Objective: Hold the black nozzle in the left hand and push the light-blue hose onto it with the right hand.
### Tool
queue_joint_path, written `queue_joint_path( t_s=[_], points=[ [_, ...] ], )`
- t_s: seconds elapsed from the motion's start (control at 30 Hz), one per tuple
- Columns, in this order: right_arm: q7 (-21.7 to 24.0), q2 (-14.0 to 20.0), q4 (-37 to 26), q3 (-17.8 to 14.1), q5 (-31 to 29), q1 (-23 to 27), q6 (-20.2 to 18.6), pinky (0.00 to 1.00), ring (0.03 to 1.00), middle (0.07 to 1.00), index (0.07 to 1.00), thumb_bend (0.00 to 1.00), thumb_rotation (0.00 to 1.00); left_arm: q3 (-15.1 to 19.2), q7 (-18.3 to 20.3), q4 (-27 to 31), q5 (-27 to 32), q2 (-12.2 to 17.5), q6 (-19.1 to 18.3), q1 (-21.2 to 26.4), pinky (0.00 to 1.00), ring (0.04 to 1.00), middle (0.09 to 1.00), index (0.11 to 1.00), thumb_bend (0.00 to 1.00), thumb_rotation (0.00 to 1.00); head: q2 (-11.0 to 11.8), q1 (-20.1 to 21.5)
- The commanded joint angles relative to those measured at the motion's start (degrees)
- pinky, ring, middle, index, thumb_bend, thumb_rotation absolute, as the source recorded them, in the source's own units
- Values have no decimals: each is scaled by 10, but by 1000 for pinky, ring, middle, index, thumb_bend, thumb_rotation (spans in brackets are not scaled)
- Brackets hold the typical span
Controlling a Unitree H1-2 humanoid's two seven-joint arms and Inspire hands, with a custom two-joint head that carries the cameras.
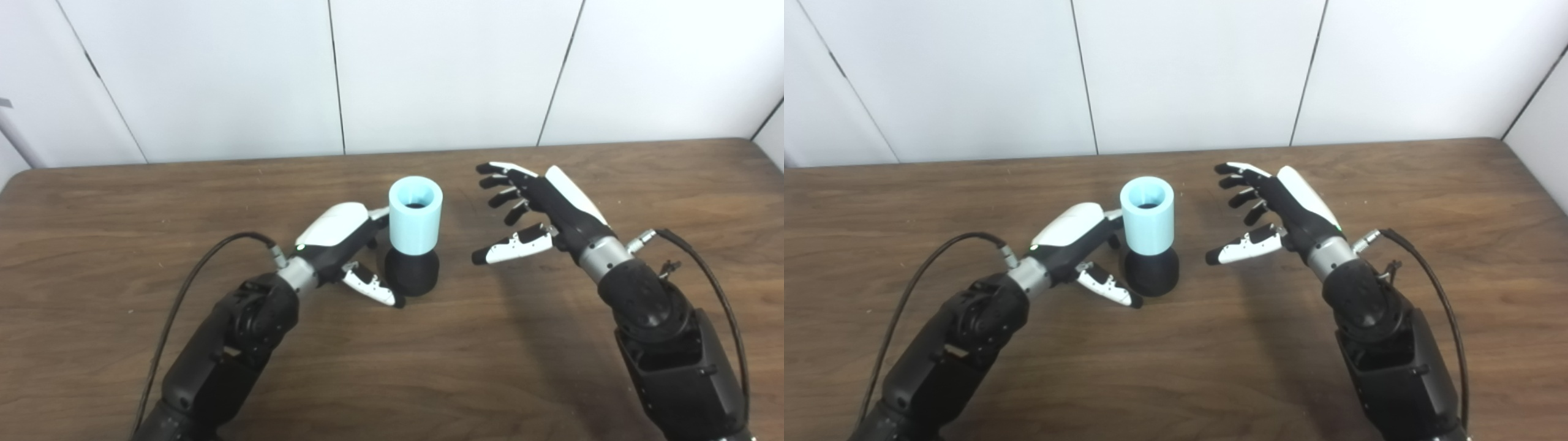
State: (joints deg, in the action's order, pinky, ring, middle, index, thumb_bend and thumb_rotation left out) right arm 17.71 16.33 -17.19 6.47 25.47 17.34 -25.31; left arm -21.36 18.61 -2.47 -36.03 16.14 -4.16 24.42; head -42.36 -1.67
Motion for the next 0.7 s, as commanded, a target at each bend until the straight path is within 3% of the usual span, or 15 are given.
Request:
queue_joint_path(
  t_s=[0.0, 0.23, 0.33, 0.47, 0.67],
  points=[
    [-16, -2, -11, -6, -9, 13, 18, 545, 713, 810, 855, 728, 7, 21, -10, 5, -9, 22, -26, 0, 970, 933, 910, 904, 1000, 198, 0, -1],
    [-18, 0, -10, -7, -26, 13, 21, 539, 710, 810, 856, 727, 0, 58, -13, 15, 4, 32, -31, -26, 961, 932, 914, 896, 983, 148, 2, 0],
    [-19, 3, -8, -10, -33, 11, 25, 539, 710, 809, 854, 727, 0, 79, -15, 27, 18, 32, -36, -35, 858, 894, 901, 881, 924, 80, 2, -2],
    [-33, -2, -3, -26, -53, 5, 33, 537, 690, 771, 816, 711, 0, 141, -51, 60, 72, -5, -54, -62, 660, 775, 797, 794, 754, 25, 6, -4],
    [-78, -31, 1, -49, -74, -11, 53, 534, 632, 691, 725, 666, 0, 219, -103, 73, 204, -89, -36, -89, 586, 701, 717, 751, 633, 1, 8, -6]
  ],
)
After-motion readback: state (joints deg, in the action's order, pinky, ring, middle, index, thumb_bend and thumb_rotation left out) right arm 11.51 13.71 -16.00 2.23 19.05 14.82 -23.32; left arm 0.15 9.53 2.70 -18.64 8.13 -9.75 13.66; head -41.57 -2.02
